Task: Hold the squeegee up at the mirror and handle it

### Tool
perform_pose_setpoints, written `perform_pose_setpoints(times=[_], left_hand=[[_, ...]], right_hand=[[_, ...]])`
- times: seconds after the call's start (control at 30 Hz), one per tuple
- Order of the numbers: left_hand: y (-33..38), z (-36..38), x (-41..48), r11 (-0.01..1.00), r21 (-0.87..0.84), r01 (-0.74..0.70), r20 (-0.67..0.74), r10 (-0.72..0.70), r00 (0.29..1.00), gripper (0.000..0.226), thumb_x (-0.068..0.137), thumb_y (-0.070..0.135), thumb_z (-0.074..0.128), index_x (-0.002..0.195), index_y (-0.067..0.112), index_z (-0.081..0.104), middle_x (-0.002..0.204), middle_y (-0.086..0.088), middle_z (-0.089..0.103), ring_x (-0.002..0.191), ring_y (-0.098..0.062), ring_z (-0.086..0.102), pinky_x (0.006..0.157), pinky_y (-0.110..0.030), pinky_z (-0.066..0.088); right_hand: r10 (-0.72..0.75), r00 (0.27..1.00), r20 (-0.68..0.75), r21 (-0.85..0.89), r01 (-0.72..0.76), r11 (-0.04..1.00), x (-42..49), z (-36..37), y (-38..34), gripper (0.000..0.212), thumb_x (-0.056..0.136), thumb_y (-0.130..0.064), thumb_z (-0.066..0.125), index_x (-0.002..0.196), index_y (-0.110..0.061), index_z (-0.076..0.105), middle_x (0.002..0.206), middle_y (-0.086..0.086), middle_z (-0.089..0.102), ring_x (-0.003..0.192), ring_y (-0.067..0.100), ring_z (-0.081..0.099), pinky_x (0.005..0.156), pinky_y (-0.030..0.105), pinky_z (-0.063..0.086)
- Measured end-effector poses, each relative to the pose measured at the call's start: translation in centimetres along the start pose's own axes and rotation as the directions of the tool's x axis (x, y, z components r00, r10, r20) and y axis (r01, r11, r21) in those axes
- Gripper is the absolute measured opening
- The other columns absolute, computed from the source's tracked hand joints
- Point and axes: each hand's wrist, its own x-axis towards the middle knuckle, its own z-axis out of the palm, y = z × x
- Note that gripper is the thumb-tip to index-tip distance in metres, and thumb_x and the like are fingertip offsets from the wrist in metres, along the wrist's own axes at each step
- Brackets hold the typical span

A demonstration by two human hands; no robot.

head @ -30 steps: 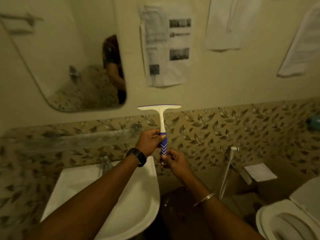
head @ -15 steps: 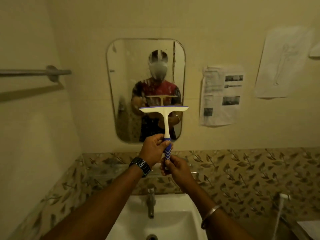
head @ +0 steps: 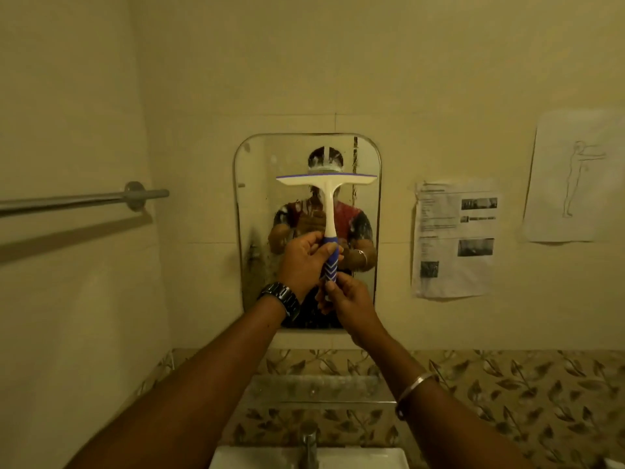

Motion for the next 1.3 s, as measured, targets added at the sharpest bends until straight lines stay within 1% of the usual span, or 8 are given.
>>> perform_pose_setpoints(times=[0.13, 0.33, 0.43, 0.77, 0.83, 0.97, 1.17, 1.3], left_hand=[[1.2, 1.4, 2.9, 0.999, 0.021, -0.039, -0.075, 0.04, 0.996, 0.028, 0.098, 0.011, 0.068, 0.125, 0.004, 0.068, 0.102, -0.005, 0.079, 0.09, -0.016, 0.078, 0.079, -0.03, 0.063], [2.9, 3.4, 7.0, 0.996, 0.077, -0.045, -0.12, 0.054, 0.991, 0.028, 0.097, 0.015, 0.069, 0.125, 0.008, 0.071, 0.102, -0.003, 0.079, 0.089, -0.014, 0.076, 0.083, -0.035, 0.064], [3.3, 3.8, 8.6, 0.995, 0.084, -0.049, -0.118, 0.058, 0.991, 0.026, 0.098, 0.013, 0.068, 0.124, 0.006, 0.071, 0.106, -0.009, 0.079, 0.093, -0.021, 0.077, 0.085, -0.039, 0.064], [2.8, 3.5, 12.6, 0.991, 0.131, -0.041, -0.124, 0.057, 0.991, 0.024, 0.097, 0.017, 0.069, 0.119, 0.006, 0.073, 0.107, -0.011, 0.078, 0.097, -0.03, 0.076, 0.091, -0.052, 0.062], [2.3, 3.4, 12.8, 0.989, 0.144, -0.038, -0.116, 0.055, 0.992, 0.024, 0.098, 0.018, 0.069, 0.118, 0.007, 0.073, 0.107, -0.01, 0.078, 0.097, -0.028, 0.076, 0.091, -0.051, 0.062], [1.3, 3.2, 12.2, 0.991, 0.13, -0.023, -0.113, 0.037, 0.993, 0.025, 0.098, 0.017, 0.068, 0.12, 0.008, 0.071, 0.107, -0.009, 0.078, 0.094, -0.025, 0.077, 0.088, -0.048, 0.064], [-1.5, 3.7, 9.7, 0.986, 0.162, 0.029, -0.114, -0.011, 0.993, 0.026, 0.098, 0.017, 0.068, 0.122, 0.007, 0.071, 0.106, -0.007, 0.077, 0.094, -0.022, 0.076, 0.087, -0.047, 0.064], [0.5, 3.7, 10.6, 0.988, 0.144, -0.05, -0.121, 0.067, 0.99, 0.024, 0.099, 0.017, 0.067, 0.12, 0.008, 0.071, 0.104, -0.006, 0.078, 0.088, -0.017, 0.077, 0.083, -0.042, 0.065]], right_hand=[[-0.062, 0.998, -0.012, -0.052, 0.061, 0.997, 2.9, -1.6, -1.5, 0.022, 0.107, -0.011, 0.049, 0.099, 0.005, 0.063, 0.082, 0.028, 0.065, 0.067, 0.023, 0.061, 0.064, 0.032, 0.054], [-0.08, 0.996, -0.027, -0.055, 0.078, 0.995, 6.6, -3.6, -2.6, 0.023, 0.107, -0.016, 0.05, 0.1, 0.0, 0.065, 0.079, 0.02, 0.066, 0.067, 0.022, 0.061, 0.063, 0.031, 0.054], [-0.069, 0.997, -0.038, -0.057, 0.067, 0.996, 8.0, -4.2, -2.8, 0.025, 0.108, -0.018, 0.049, 0.102, 0.0, 0.065, 0.079, 0.012, 0.067, 0.067, 0.022, 0.06, 0.06, 0.029, 0.053], [-0.054, 0.997, -0.061, -0.074, 0.05, 0.996, 11.7, -3.7, -2.3, 0.026, 0.109, -0.024, 0.049, 0.104, -0.003, 0.064, 0.083, 0.018, 0.067, 0.067, 0.02, 0.061, 0.06, 0.028, 0.051], [-0.042, 0.996, -0.074, -0.074, 0.037, 0.997, 11.9, -3.5, -2.0, 0.025, 0.108, -0.022, 0.049, 0.103, -0.004, 0.065, 0.082, 0.015, 0.067, 0.066, 0.019, 0.061, 0.059, 0.026, 0.051], [-0.042, 0.995, -0.091, -0.079, 0.035, 0.996, 11.5, -3.1, -1.0, 0.023, 0.108, -0.017, 0.05, 0.099, -0.002, 0.065, 0.081, 0.023, 0.067, 0.065, 0.021, 0.061, 0.056, 0.024, 0.052], [0.001, 0.998, -0.067, -0.083, -0.007, 0.997, 9.4, -2.9, 2.1, 0.023, 0.108, -0.017, 0.049, 0.098, -0.003, 0.065, 0.077, 0.008, 0.065, 0.067, 0.019, 0.06, 0.061, 0.026, 0.053], [-0.087, 0.991, -0.099, -0.105, 0.077, 0.991, 10.3, -3.2, 0.3, 0.023, 0.108, -0.018, 0.049, 0.096, -0.003, 0.064, 0.078, 0.012, 0.065, 0.066, 0.018, 0.061, 0.061, 0.027, 0.054]])
